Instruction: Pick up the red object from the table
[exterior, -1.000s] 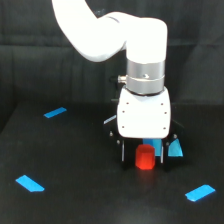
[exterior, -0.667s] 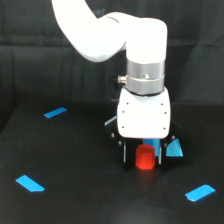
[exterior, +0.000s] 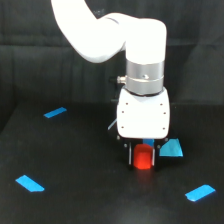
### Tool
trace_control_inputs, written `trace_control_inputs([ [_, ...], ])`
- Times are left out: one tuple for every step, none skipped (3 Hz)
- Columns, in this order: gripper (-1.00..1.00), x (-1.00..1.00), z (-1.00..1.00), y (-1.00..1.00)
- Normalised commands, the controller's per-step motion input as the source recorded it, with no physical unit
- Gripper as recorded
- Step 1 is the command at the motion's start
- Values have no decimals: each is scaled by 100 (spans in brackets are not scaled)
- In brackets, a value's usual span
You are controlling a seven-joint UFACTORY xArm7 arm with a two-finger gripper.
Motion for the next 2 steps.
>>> trace_control_inputs([
  [-100, -2, -9, 10],
  [-93, -24, 86, 38],
])
